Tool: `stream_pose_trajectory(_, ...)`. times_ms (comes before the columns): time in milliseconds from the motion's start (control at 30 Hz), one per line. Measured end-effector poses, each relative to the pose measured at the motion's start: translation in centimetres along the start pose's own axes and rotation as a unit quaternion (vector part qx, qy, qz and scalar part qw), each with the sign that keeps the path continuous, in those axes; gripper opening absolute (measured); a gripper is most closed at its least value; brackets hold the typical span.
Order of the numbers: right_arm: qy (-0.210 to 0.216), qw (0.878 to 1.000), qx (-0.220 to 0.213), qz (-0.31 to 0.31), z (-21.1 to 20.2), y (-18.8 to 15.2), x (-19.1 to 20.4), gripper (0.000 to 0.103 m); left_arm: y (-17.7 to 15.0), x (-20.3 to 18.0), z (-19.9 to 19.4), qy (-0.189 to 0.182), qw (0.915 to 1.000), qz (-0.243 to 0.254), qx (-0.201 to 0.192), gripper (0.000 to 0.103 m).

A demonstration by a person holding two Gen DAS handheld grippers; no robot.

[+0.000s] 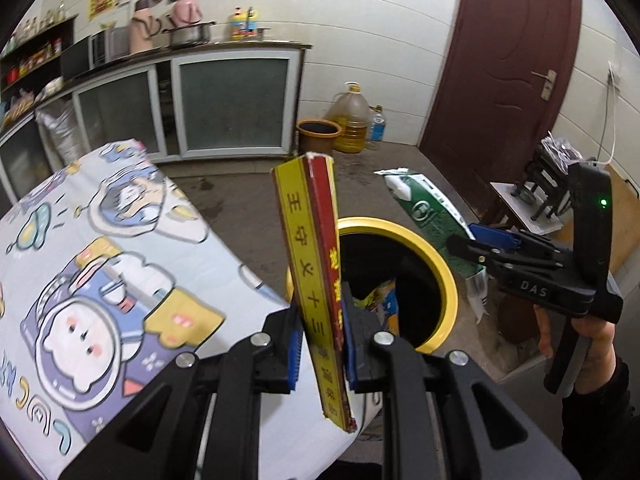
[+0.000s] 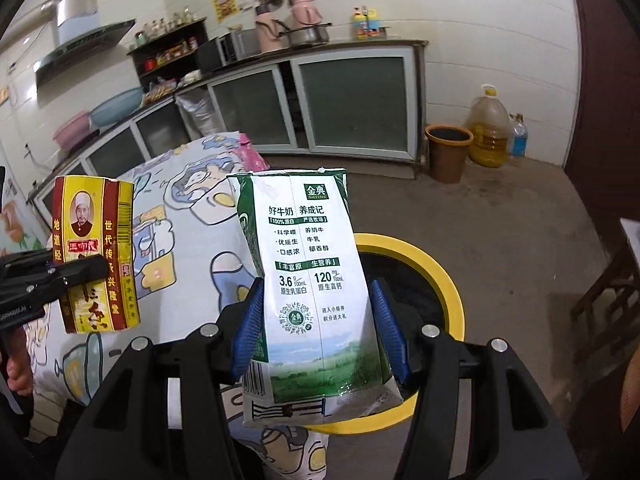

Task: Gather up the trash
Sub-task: 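Lower carton and spice box over the bin and open both tools to drop them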

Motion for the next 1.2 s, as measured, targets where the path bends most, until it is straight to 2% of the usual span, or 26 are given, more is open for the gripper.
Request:
stream_pose_trajectory(100,-0.023,1.000,0.000,0.011,0.5,-0.6,-1.6,0.051,0.6,-1.1,1.3,0.000,0.9999,0.013,0.002,0.015)
stream_pose_trajectory(300,-0.029,0.998,0.018,0.052,2.6,-1.6,-4.4,0.051,1.6,-2.3,4.0,0.005,0.9996,0.026,0.010,0.016)
stream_pose_trajectory(633,-0.046,0.992,0.059,0.099,6.2,-1.8,-6.6,0.052,2.0,-2.0,10.3,-0.011,0.9983,-0.005,0.058,0.017)
stream_pose_trajectory(900,-0.058,0.990,0.075,0.102,7.7,-1.7,-6.4,0.053,2.4,-1.8,12.5,-0.024,0.9975,-0.027,0.061,0.020)
stream_pose_trajectory(933,-0.059,0.990,0.076,0.101,7.7,-1.6,-6.3,0.057,2.6,-1.7,12.7,-0.026,0.9973,-0.032,0.060,0.022)
stream_pose_trajectory(967,-0.061,0.990,0.077,0.101,7.7,-1.5,-6.2,0.075,2.6,-1.7,12.7,-0.028,0.9971,-0.036,0.061,0.030)
stream_pose_trajectory(1000,-0.065,0.990,0.072,0.103,7.6,-1.2,-6.0,0.083,2.8,-1.6,12.7,-0.028,0.9971,-0.039,0.058,0.034)
stream_pose_trajectory(1067,-0.081,0.989,0.059,0.105,7.0,-0.9,-6.2,0.083,2.9,-1.3,12.3,-0.025,0.9976,-0.045,0.046,0.064)
stream_pose_trajectory(1200,-0.096,0.987,0.045,0.117,5.6,-0.7,-7.0,0.083,3.2,-1.2,10.8,-0.028,0.9985,-0.046,0.012,0.085)
Point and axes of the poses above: each gripper's, at about its wrist camera, not at the fingertips, and z roughly the way its jaws point, x to its left, y to its top, the point moved 6 cm from there along z, roughly the way its jaws point, and after that the axes turned 1 degree about x, right-handed, at the moved point
